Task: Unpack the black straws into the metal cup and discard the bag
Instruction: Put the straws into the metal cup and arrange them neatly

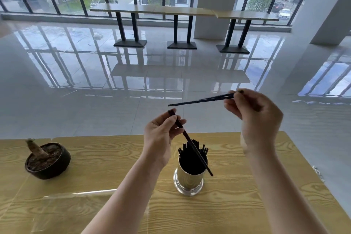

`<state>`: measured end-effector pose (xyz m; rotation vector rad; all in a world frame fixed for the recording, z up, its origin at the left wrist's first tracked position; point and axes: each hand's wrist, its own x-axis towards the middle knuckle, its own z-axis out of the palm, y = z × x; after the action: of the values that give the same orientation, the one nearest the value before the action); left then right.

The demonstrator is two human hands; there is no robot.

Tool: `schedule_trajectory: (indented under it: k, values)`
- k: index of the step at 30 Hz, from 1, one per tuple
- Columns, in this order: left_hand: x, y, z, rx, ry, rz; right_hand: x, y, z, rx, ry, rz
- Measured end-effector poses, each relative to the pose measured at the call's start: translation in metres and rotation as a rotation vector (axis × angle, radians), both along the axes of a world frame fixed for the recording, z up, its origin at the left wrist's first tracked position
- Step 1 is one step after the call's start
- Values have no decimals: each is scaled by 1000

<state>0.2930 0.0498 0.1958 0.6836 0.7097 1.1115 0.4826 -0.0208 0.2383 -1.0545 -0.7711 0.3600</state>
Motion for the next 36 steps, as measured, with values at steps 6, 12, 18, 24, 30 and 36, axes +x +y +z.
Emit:
schedule_trajectory:
  k: [6, 12, 18, 24, 30, 36]
  values:
    - [4, 4, -2, -156, -177, 5, -16, -17, -35, 12, 310, -70]
    - [2, 7, -3, -163, -161, 25, -11, -22, -39, 34, 243, -103]
    - [8, 3, 0, 177, 162, 28, 0, -7, -12, -411, -400, 51]
    - [24, -7, 4, 302, 269, -79, -29, 30, 11, -525, -698, 220]
    - [20, -8, 3, 327, 261, -17, -35, 40, 19, -589, -684, 246]
    - [23, -6, 6, 356, 217, 54, -43, 42, 21, -534, -623, 204]
